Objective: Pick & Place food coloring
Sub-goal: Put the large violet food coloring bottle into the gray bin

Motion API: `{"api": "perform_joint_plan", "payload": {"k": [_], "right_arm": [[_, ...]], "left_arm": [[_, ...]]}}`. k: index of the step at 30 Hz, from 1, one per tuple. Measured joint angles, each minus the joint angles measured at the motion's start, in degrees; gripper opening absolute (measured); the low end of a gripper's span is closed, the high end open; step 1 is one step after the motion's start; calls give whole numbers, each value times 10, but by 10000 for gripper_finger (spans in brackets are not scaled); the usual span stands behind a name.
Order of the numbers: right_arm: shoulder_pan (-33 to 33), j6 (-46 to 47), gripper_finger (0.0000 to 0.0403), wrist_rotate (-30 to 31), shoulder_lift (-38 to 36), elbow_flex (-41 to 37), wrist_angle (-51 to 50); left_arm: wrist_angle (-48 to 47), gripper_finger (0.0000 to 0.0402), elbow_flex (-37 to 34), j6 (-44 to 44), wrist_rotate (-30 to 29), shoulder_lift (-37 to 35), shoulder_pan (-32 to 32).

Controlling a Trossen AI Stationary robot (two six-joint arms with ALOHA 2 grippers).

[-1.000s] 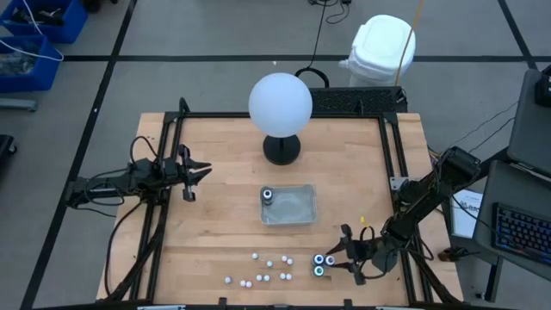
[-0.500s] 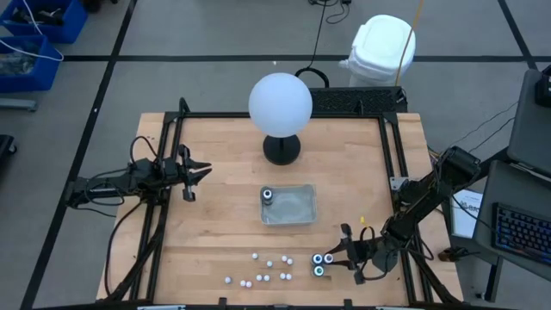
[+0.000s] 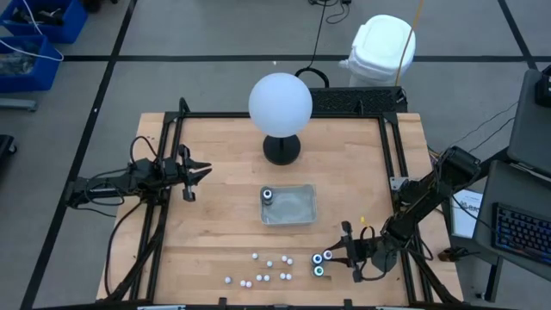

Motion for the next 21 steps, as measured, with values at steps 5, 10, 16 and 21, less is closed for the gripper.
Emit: {"api": "perform_joint_plan", "payload": {"k": [5, 10, 16, 21], "right_arm": [[0, 0, 105, 17, -12, 0, -12], [0, -23, 104, 33, -42, 0, -18], [0, -69, 106, 78, -105, 0, -46], [-5, -138, 104, 90, -161, 0, -55]], "left_arm": [[0, 76, 0, 0, 0, 0, 0], [3, 76, 0, 0, 0, 0, 0], [3, 76, 0, 4, 0, 0, 0], [3, 76, 0, 5, 0, 0, 0]]}}
